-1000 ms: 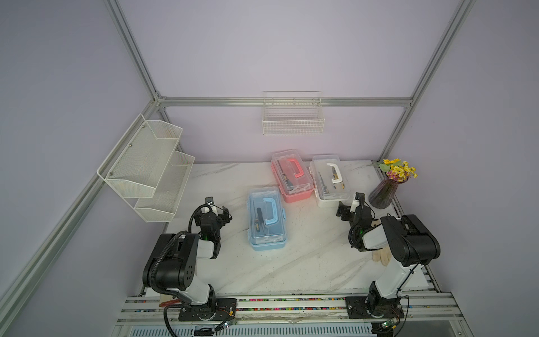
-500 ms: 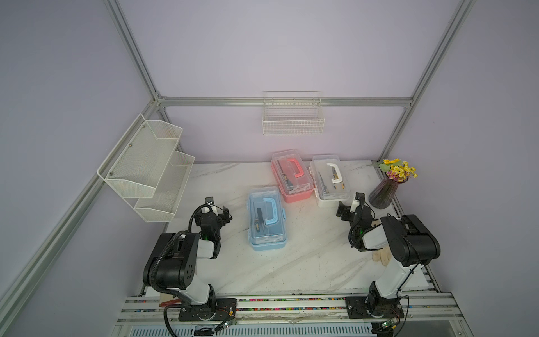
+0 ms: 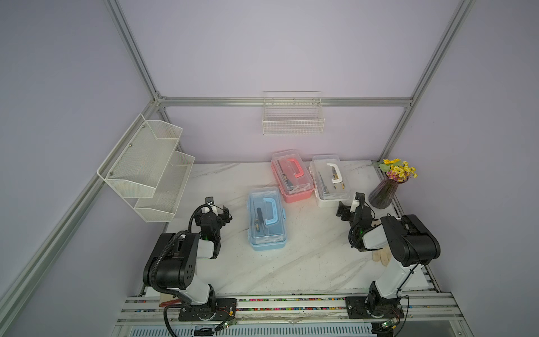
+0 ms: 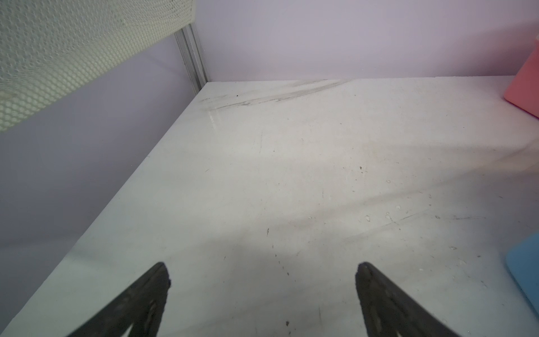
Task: Close toolboxes
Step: Reset both arms
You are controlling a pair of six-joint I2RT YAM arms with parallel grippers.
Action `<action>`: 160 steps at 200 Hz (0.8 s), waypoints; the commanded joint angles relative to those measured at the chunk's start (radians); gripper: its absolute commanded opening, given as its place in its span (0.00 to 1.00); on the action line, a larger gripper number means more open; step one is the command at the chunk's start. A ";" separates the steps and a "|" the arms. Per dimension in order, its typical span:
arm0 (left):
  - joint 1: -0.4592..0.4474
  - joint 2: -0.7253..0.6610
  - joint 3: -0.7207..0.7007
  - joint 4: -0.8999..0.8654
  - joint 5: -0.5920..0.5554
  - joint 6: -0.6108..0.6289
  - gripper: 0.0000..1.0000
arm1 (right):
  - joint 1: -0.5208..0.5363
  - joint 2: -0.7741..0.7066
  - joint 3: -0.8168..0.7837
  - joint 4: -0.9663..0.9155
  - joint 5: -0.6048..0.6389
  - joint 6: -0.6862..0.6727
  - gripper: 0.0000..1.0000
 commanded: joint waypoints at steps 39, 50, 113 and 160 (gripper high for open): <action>0.003 -0.008 0.027 0.033 0.000 -0.004 0.00 | -0.005 -0.001 0.026 0.060 -0.006 0.007 0.06; 0.002 -0.008 0.025 0.033 0.001 -0.004 0.35 | -0.005 0.000 0.026 0.061 -0.006 0.007 0.38; 0.002 -0.008 0.024 0.036 0.000 -0.004 1.00 | -0.005 0.000 0.025 0.068 -0.003 -0.003 0.97; 0.002 -0.010 0.024 0.036 0.000 -0.004 1.00 | -0.005 -0.001 0.025 0.071 -0.003 -0.005 0.97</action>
